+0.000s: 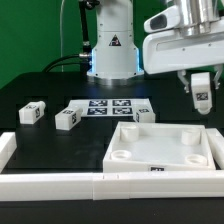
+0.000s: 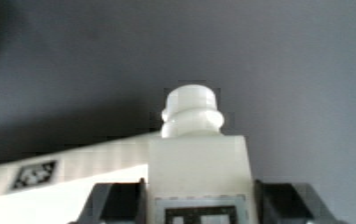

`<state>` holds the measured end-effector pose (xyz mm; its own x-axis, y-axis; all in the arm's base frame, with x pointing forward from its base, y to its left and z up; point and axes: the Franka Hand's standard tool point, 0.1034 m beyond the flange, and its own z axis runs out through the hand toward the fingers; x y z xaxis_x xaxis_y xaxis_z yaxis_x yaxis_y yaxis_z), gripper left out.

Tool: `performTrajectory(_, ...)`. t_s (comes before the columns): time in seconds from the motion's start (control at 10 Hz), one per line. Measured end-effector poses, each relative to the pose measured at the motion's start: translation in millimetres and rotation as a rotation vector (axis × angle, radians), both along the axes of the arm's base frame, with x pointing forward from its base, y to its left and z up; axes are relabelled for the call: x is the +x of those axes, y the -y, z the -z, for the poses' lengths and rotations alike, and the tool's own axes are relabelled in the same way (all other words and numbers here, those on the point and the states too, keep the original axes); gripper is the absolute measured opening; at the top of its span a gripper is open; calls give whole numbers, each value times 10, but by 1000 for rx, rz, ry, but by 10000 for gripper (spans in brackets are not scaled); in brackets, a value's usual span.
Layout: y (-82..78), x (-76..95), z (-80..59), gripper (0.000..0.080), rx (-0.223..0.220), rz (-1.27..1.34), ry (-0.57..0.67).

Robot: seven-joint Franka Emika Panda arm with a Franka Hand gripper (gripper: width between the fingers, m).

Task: Assemble one leg

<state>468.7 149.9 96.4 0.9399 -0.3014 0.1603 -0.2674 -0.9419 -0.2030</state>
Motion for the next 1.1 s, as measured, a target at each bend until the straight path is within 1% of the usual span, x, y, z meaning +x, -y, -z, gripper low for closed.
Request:
performTrajectory(0.3, 10, -6, 20, 290, 0, 4, -2)
performTrajectory(0.4, 36, -5, 38, 290, -14, -51, 4)
performTrajectory(0.5, 109, 9, 71, 290, -33, -118, 10)
performTrajectory(0.6, 174, 56, 51, 290, -37, -143, 1)
performTrajectory(0.8, 310, 303, -66, 290, -54, -223, 35)
performTrajectory(0.9, 320, 421, -76, 290, -72, -278, 69)
performTrajectory(1.0, 306, 472, -61, 290, -78, -280, 91)
performTrajectory(1.1, 313, 458, -56, 290, -81, -278, 96)
